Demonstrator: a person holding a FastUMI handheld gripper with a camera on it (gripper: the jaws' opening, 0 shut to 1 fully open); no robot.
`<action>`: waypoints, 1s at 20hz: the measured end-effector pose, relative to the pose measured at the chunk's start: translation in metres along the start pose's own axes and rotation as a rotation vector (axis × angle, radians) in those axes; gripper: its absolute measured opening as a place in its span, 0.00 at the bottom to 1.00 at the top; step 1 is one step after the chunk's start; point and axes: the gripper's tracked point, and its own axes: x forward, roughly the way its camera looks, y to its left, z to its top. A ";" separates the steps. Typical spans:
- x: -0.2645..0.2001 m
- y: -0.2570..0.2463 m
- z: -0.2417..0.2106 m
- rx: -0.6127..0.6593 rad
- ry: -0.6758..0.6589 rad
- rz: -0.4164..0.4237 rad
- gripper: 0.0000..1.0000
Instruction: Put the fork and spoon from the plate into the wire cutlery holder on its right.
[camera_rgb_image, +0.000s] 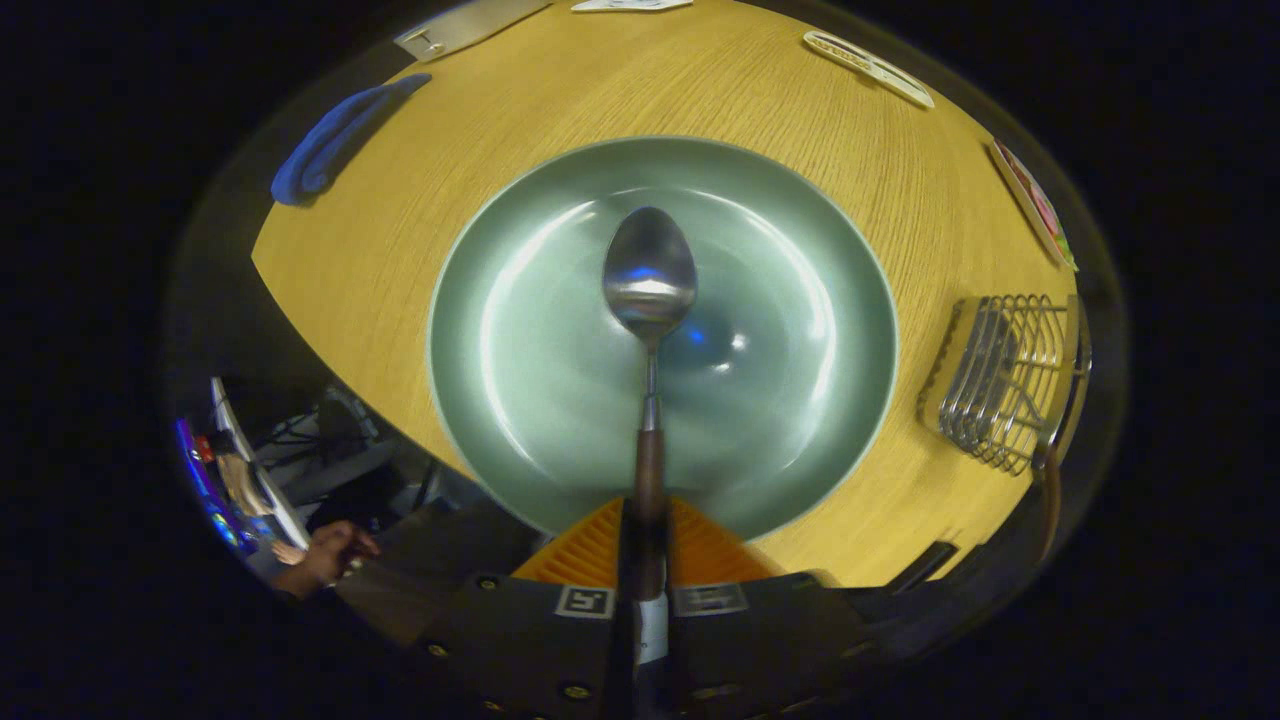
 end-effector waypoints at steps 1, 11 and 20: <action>0.018 -0.007 -0.015 -0.015 0.032 -0.015 0.02; -0.028 -0.037 -0.018 -0.173 0.067 -0.012 0.02; -0.079 -0.069 -0.026 -0.207 0.067 0.007 0.02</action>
